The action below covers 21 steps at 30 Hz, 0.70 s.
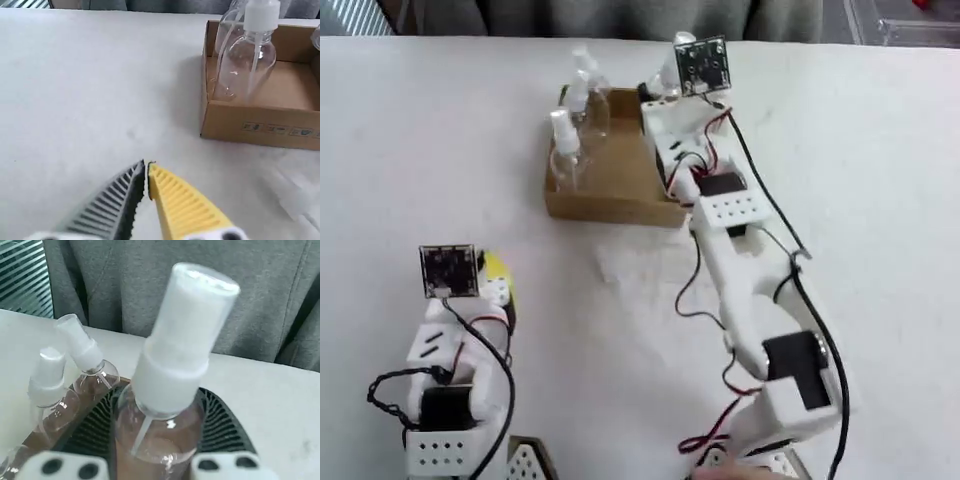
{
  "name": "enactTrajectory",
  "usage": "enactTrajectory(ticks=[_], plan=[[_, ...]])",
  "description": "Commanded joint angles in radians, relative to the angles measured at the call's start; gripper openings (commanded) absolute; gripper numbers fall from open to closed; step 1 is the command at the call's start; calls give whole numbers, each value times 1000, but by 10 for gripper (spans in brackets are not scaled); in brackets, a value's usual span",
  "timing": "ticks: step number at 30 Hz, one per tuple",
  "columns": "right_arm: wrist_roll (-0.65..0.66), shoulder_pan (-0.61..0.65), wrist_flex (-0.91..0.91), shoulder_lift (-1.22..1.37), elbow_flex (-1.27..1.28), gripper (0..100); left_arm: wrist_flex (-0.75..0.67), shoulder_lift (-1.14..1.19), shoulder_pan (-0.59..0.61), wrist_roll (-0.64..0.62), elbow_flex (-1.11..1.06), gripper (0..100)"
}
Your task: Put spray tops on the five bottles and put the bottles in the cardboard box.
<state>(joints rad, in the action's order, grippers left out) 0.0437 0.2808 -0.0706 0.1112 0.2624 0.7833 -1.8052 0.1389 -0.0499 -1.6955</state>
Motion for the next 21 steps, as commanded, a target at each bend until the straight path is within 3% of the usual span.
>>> enactTrajectory(ticks=[1,10,21], plan=[[-2,-10,24,45,-124,15,3,-13,10,11,3,24],[-2,-12,24,254,-302,15,3,-13,12,11,3,24],[-2,-42,24,335,-344,15,3,-13,10,11,3,24]])
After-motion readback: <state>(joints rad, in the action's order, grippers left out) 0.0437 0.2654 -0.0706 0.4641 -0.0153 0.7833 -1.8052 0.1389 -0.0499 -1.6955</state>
